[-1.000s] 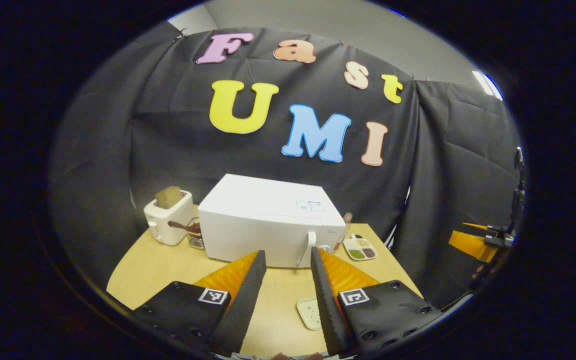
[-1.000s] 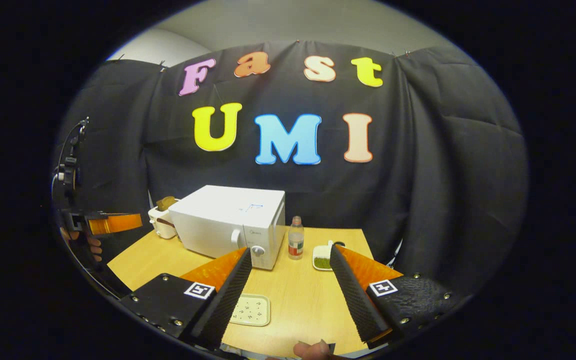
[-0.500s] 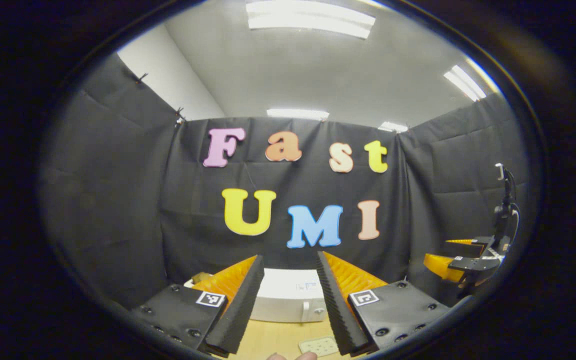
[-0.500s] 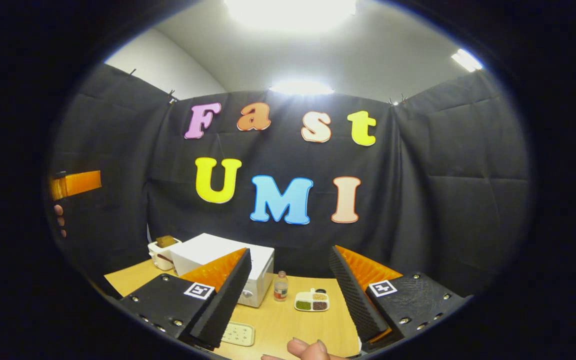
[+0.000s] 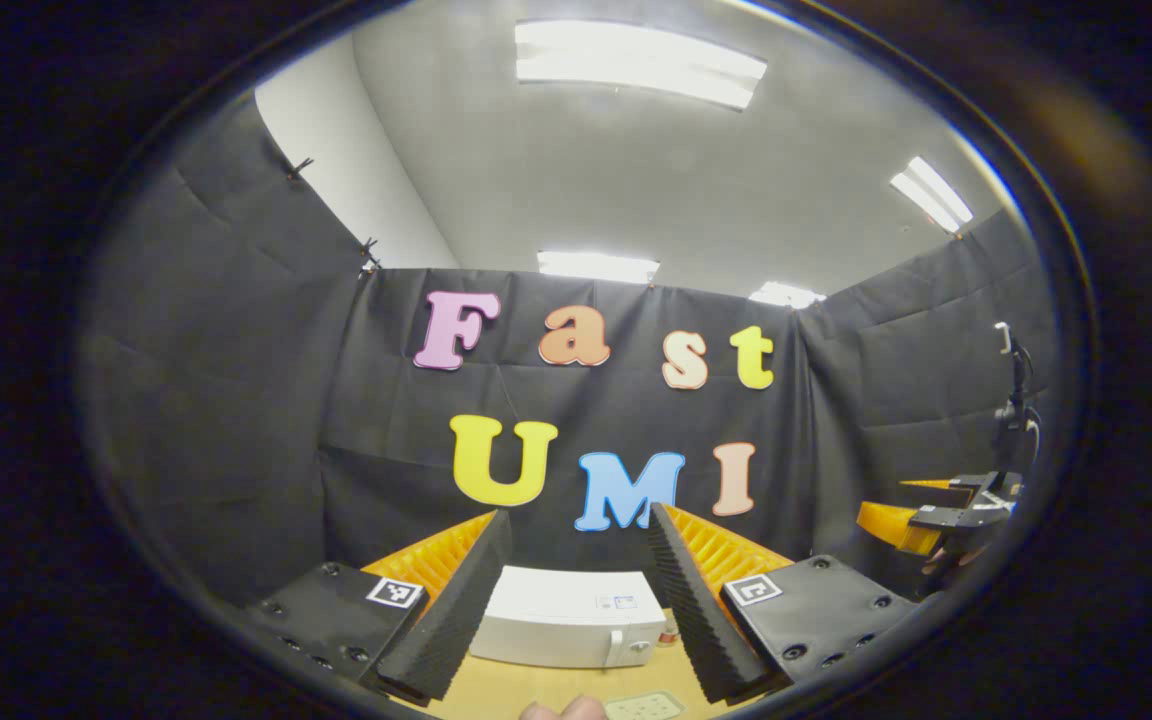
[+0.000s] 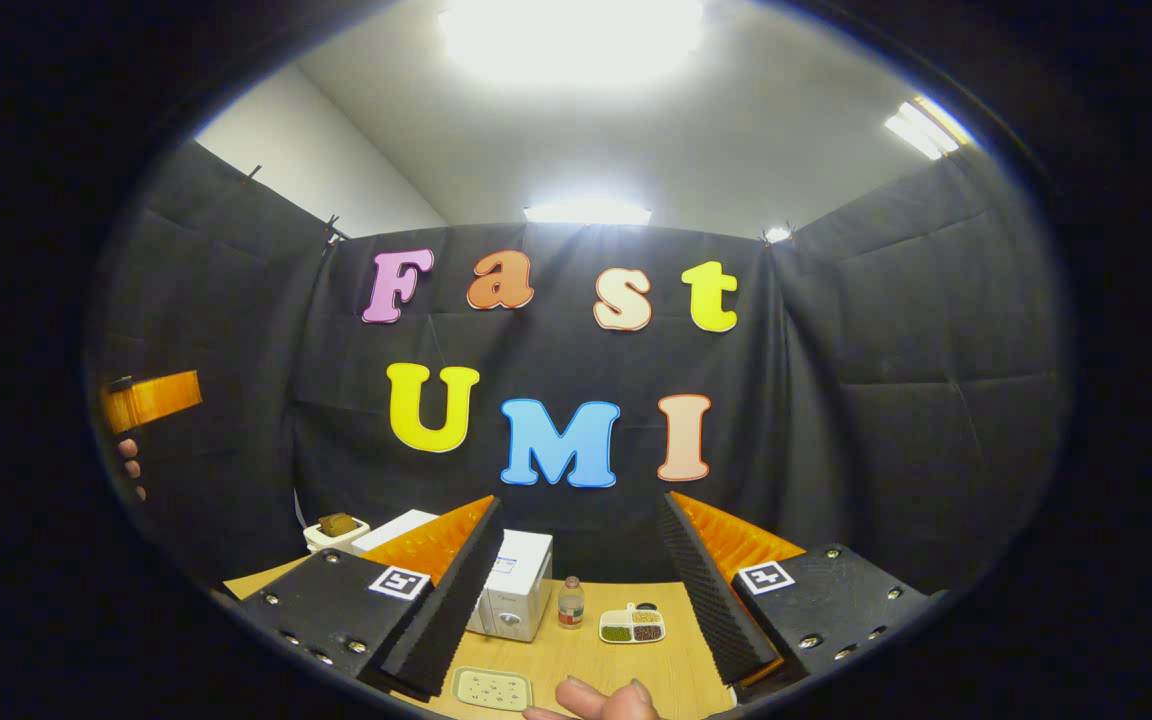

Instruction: Open the microwave oven with the left hand, put the food in, and close the microwave oven.

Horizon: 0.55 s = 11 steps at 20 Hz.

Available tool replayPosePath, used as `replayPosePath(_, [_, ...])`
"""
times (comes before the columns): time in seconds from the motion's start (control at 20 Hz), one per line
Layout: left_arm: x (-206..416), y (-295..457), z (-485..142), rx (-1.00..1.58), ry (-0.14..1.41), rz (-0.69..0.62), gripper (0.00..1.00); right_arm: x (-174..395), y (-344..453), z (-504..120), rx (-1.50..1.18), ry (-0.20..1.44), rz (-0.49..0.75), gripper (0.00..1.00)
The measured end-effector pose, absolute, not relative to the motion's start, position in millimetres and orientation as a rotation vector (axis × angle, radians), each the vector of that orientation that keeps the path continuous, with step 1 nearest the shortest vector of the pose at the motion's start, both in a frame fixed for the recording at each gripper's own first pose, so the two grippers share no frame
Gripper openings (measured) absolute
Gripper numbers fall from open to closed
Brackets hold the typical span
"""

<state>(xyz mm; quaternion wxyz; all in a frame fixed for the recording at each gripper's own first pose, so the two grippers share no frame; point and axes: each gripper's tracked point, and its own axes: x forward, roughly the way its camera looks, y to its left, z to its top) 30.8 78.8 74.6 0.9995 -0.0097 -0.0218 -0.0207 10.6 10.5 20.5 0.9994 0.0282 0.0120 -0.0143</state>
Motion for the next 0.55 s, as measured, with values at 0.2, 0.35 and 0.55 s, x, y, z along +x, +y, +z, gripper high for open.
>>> replayPosePath(0.2, [37.2, 75.4, 75.2, -0.019, -0.060, -0.082, 0.92, 8.6, 10.5, 19.0, 0.046, 0.040, -0.069, 0.96])
replayPosePath(0.35, [42.8, 66.2, 76.0, -0.037, -0.071, -0.105, 0.92, 5.8, 11.9, 18.1, 0.087, 0.056, -0.056, 0.97])
replayPosePath(0.55, [47.8, 61.5, 68.7, -0.037, -0.047, -0.128, 0.92, 5.7, 6.1, 19.5, 0.095, 0.049, -0.064, 0.96])
